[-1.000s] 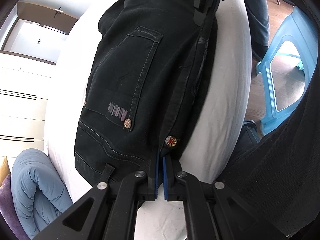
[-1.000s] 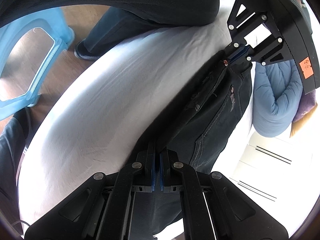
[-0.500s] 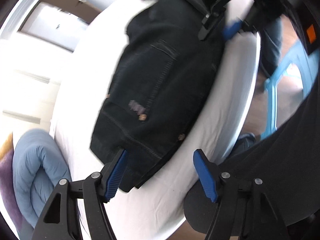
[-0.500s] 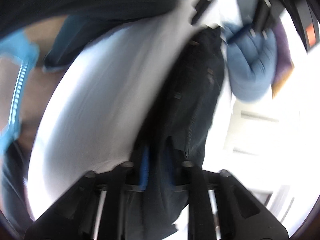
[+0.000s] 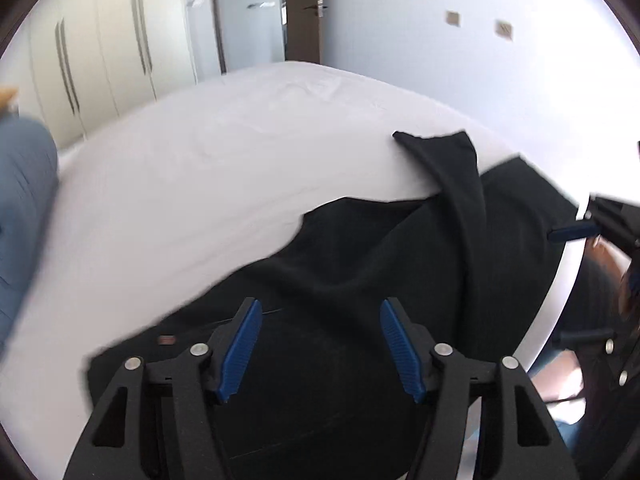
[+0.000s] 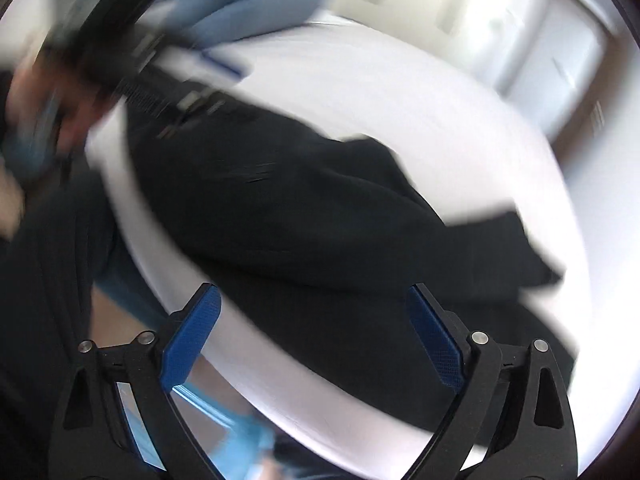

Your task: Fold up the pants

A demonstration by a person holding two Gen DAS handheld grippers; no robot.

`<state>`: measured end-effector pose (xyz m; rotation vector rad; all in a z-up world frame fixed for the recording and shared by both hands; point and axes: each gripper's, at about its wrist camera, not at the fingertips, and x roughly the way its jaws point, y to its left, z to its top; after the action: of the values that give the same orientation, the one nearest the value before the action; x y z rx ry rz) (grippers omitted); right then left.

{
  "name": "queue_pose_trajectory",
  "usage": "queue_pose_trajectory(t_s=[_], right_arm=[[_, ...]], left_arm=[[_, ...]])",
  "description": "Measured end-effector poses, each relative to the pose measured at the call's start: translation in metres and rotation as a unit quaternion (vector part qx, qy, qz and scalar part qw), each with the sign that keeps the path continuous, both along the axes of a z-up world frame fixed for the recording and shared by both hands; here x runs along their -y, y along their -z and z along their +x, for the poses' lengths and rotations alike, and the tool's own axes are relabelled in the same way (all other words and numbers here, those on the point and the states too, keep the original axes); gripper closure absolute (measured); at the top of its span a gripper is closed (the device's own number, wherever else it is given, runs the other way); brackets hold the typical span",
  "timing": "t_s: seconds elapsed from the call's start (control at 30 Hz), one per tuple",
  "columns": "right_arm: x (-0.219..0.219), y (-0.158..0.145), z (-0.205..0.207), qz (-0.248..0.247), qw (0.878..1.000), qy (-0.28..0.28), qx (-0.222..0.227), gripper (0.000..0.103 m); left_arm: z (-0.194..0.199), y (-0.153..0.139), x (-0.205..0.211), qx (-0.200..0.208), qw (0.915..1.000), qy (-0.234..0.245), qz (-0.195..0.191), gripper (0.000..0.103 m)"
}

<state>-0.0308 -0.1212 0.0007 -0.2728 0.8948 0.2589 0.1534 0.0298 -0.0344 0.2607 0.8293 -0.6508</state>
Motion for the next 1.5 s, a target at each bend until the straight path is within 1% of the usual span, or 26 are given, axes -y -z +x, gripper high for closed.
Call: queue_pose_trajectory(t_s=[0.03, 0.07, 0.1, 0.13, 0.17, 0.2, 0.23, 0.27, 0.33, 0.43, 0.53, 0.67, 0.7, 0.77, 0.87, 0.9, 0.93, 0.97, 1.03, 1.07, 1.1, 1.17, 1.27, 1.33, 1.4, 1.5], right_arm=[[0.027, -0.005, 0.010, 0.048, 0.998, 0.044, -0.010, 0.011], [0.050, -0.009, 0.018, 0.089, 0.993, 0.075, -0.016, 0.011], [0.083, -0.016, 0.030, 0.140, 0.983, 0.119, -0.019, 0.012], [0.101, -0.019, 0.038, 0.160, 0.976, 0.144, -0.017, 0.013], [0.123, -0.024, 0.049, 0.185, 0.967, 0.174, -0.013, 0.014], [0.149, -0.029, 0.063, 0.217, 0.954, 0.207, -0.008, 0.015], [0.164, -0.032, 0.074, 0.231, 0.947, 0.223, -0.006, 0.015], [0.179, -0.032, 0.088, 0.241, 0.940, 0.243, -0.007, 0.016], [0.201, -0.033, 0.121, 0.233, 0.932, 0.279, -0.011, 0.016], [0.219, -0.025, 0.170, 0.212, 0.926, 0.310, -0.028, 0.016], [0.228, -0.007, 0.228, 0.171, 0.921, 0.342, -0.070, 0.016], [0.228, 0.018, 0.286, 0.119, 0.916, 0.365, -0.117, 0.016], [0.227, 0.026, 0.282, 0.109, 0.915, 0.367, -0.123, 0.016], [0.222, 0.039, 0.296, 0.081, 0.914, 0.372, -0.139, 0.016], [0.220, 0.060, 0.315, 0.054, 0.907, 0.379, -0.176, 0.016], [0.219, 0.066, 0.319, 0.044, 0.906, 0.380, -0.181, 0.020], [0.219, 0.069, 0.322, 0.035, 0.906, 0.381, -0.182, 0.029], [0.220, 0.073, 0.324, 0.029, 0.905, 0.383, -0.184, 0.049], [0.225, 0.076, 0.326, 0.035, 0.902, 0.390, -0.184, 0.067], [0.226, 0.076, 0.326, 0.036, 0.903, 0.387, -0.183, 0.081], [0.226, 0.073, 0.324, 0.042, 0.905, 0.381, -0.182, 0.088], [0.230, 0.066, 0.317, 0.056, 0.908, 0.377, -0.174, 0.096], [0.241, 0.045, 0.298, 0.094, 0.910, 0.380, -0.138, 0.098], [0.252, 0.028, 0.277, 0.124, 0.907, 0.387, -0.109, 0.099], [0.267, 0.006, 0.245, 0.164, 0.902, 0.394, -0.067, 0.099], [0.288, -0.019, 0.190, 0.210, 0.887, 0.411, -0.010, 0.099]], left_arm=[[0.006, 0.008, 0.007, -0.024, 0.9996, -0.005, -0.012, 0.042], [0.010, 0.016, 0.011, -0.041, 0.9989, -0.013, -0.017, 0.047], [0.013, 0.026, 0.015, -0.060, 0.9977, -0.023, -0.020, 0.048], [0.016, 0.036, 0.019, -0.083, 0.9958, -0.030, -0.024, 0.051], [0.020, 0.049, 0.018, -0.108, 0.9929, -0.041, -0.029, 0.058], [0.026, 0.060, 0.014, -0.129, 0.9899, -0.053, -0.029, 0.061], [0.031, 0.073, 0.009, -0.151, 0.9859, -0.067, -0.028, 0.063], [0.032, 0.081, 0.005, -0.160, 0.9835, -0.076, -0.035, 0.068], [0.031, 0.087, -0.001, -0.161, 0.9823, -0.084, -0.046, 0.074], [0.030, 0.088, 0.004, -0.159, 0.9834, -0.082, -0.027, 0.074], [0.028, 0.089, 0.017, -0.149, 0.9853, -0.083, -0.010, 0.073], [0.032, 0.091, 0.011, -0.156, 0.9834, -0.089, -0.027, 0.073], [0.031, 0.092, 0.009, -0.155, 0.9834, -0.089, -0.030, 0.073], [0.030, 0.093, 0.005, -0.153, 0.9838, -0.088, -0.028, 0.073], [0.029, 0.092, 0.006, -0.146, 0.9854, -0.086, -0.016, 0.073], [0.028, 0.092, 0.008, -0.144, 0.9857, -0.086, -0.014, 0.073], [0.029, 0.091, 0.016, -0.143, 0.9859, -0.087, -0.012, 0.073], [0.030, 0.091, 0.021, -0.142, 0.9860, -0.087, -0.010, 0.073], [0.030, 0.091, 0.023, -0.141, 0.9860, -0.088, -0.008, 0.073], [0.029, 0.093, 0.025, -0.140, 0.9862, -0.088, -0.008, 0.073], [0.028, 0.093, 0.026, -0.140, 0.9863, -0.087, -0.007, 0.073], [0.028, 0.093, 0.026, -0.141, 0.9861, -0.087, -0.006, 0.073], [0.029, 0.091, 0.029, -0.142, 0.9859, -0.088, 0.000, 0.073], [0.031, 0.092, 0.032, -0.144, 0.9856, -0.089, 0.005, 0.073], [0.033, 0.092, 0.034, -0.146, 0.9851, -0.090, 0.008, 0.073], [0.035, 0.091, 0.037, -0.151, 0.9840, -0.094, 0.010, 0.073]])
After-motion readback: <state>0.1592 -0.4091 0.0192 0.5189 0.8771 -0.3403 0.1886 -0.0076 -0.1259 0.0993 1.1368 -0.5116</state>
